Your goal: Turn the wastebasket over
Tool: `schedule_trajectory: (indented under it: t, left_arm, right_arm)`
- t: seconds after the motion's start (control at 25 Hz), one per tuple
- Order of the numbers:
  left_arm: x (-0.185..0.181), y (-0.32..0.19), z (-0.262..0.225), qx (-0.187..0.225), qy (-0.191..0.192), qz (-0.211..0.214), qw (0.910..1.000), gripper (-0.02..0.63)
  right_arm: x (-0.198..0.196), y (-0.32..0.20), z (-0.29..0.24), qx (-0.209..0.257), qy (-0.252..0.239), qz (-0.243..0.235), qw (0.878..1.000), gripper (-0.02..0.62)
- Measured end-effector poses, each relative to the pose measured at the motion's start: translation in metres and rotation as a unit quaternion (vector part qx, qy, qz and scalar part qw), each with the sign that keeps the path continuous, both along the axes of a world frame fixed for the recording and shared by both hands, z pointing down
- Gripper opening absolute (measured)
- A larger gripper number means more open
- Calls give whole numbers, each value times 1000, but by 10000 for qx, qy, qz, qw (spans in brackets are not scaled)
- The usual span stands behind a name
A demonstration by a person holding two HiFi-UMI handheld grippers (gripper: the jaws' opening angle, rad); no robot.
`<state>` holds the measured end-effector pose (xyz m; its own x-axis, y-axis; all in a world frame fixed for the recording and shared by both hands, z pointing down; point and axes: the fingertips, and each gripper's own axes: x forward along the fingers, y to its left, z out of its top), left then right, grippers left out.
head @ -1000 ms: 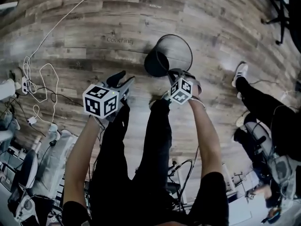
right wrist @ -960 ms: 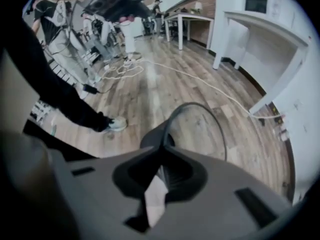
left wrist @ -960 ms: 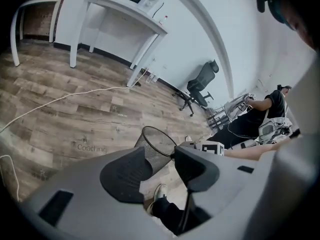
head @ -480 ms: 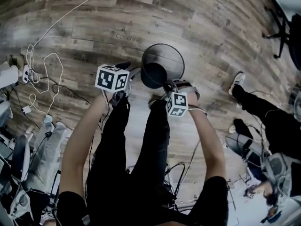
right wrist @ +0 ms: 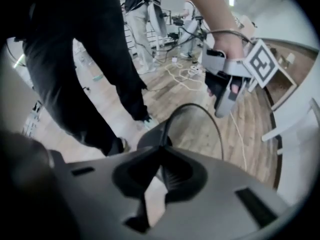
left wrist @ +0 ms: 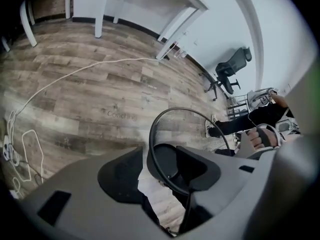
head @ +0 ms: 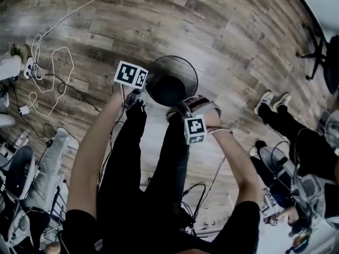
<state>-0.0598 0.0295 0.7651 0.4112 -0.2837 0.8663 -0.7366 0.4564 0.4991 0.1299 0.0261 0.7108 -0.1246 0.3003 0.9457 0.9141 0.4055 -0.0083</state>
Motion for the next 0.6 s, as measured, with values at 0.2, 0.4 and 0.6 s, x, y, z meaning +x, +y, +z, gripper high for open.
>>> schedule_trajectory:
  t: [0.2,0.4,0.6]
  left_arm:
    - [1,47,23,-364,293,-131,9988,242]
    - [14,71,29,-460,606,-359,9965,96]
    - [16,86,23,-411,787,-1050,9905,81]
  right_arm:
    - [-10,23,-15,-60,-182,-549,9983,51]
    - [-11,37,-20,-54,-198,-993,9948,51]
    - [-4,45,-19,-84,-149,-1142,9933,51]
